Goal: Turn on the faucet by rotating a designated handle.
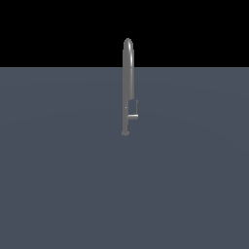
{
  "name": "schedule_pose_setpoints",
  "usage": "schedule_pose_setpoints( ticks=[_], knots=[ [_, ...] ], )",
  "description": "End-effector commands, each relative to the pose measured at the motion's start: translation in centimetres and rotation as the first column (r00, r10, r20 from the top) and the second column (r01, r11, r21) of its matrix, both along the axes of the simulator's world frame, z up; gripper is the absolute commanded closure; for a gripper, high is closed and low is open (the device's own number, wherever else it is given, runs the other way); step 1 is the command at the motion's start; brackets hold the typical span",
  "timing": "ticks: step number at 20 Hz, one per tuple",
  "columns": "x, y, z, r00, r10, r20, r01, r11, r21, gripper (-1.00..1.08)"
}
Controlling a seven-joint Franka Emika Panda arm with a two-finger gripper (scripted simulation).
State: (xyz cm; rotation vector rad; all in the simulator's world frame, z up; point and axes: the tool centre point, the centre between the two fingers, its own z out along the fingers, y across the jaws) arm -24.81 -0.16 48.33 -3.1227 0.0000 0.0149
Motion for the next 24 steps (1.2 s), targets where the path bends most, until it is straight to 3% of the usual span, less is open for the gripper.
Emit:
schedule_pose_setpoints(
  ticks=[1, 7, 13, 18, 24],
  knots=[
    [0.0, 0.0, 0.0, 1.0, 0.0, 0.0, 0.0, 1.0, 0.0, 1.08],
    [0.1, 0.1, 0.9, 1.0, -0.005, 0.02, 0.004, 1.0, 0.018, 1.08],
    [0.1, 0.2, 3.4, 0.997, -0.021, 0.076, 0.015, 0.997, 0.075, 1.08],
    [0.1, -0.1, 6.7, 0.989, -0.048, 0.139, 0.025, 0.987, 0.161, 1.08],
    [-0.1, -1.3, 11.4, 0.973, -0.101, 0.207, 0.033, 0.95, 0.309, 1.08]
  ],
)
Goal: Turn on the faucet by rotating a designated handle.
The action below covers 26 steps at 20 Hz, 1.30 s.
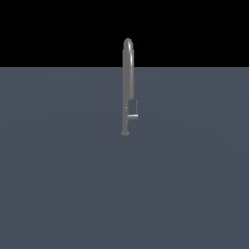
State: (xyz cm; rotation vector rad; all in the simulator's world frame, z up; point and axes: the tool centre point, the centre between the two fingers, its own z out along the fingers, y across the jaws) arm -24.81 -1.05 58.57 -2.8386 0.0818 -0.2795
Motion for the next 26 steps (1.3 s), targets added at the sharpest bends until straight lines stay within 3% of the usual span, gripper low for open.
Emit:
schedule_pose_setpoints(
  ticks=[1, 7, 13, 19, 26],
  knots=[
    [-0.1, -0.7, 1.9, 0.999, -0.012, 0.03, 0.01, 0.998, 0.068, 1.08],
    [0.0, -3.1, 5.7, 0.997, -0.045, 0.069, 0.028, 0.971, 0.239, 1.08],
    [0.7, -6.4, 8.3, 0.995, -0.078, 0.065, 0.044, 0.91, 0.411, 1.08],
    [2.4, -10.1, 9.6, 0.995, -0.099, 0.019, 0.071, 0.819, 0.569, 1.08],
    [5.8, -14.4, 9.0, 0.992, -0.101, -0.082, 0.129, 0.685, 0.717, 1.08]
  ],
)
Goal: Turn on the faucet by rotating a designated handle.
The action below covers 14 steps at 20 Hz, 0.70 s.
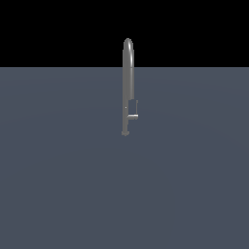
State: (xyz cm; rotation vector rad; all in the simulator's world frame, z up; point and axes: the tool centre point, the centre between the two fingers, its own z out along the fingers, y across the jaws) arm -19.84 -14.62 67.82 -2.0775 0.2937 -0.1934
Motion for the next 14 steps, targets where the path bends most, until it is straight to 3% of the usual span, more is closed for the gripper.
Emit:
schedule_pose_setpoints(
  ticks=[1, 8, 14],
  knots=[
    [1.4, -1.4, -0.5, 0.999, 0.0, -0.035, 0.003, 0.998, 0.07, 1.08],
    [6.4, -4.8, -3.5, 0.986, 0.022, -0.164, 0.02, 0.967, 0.253, 1.08],
    [11.5, -6.4, -7.7, 0.952, 0.066, -0.299, 0.055, 0.924, 0.378, 1.08]
  ],
)
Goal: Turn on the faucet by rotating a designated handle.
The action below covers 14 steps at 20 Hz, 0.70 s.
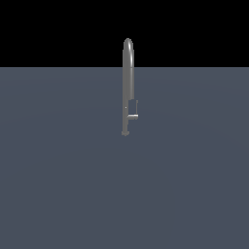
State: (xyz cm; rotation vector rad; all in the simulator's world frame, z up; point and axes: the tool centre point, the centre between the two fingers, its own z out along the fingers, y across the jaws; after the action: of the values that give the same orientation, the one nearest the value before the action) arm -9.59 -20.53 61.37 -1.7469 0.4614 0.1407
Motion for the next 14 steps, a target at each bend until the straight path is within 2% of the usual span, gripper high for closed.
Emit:
schedule_pose_setpoints(
  ticks=[1, 5, 8, 14],
  knots=[
    [2.2, -0.6, -2.1, 0.998, 0.012, -0.061, -0.008, 0.998, 0.059, 1.08],
    [5.7, -0.7, -5.8, 0.985, 0.034, -0.17, -0.01, 0.991, 0.135, 1.08],
    [8.4, -0.3, -8.9, 0.965, 0.056, -0.255, -0.008, 0.983, 0.183, 1.08],
    [13.4, 1.6, -15.9, 0.897, 0.108, -0.428, 0.005, 0.967, 0.253, 1.08]
  ],
)
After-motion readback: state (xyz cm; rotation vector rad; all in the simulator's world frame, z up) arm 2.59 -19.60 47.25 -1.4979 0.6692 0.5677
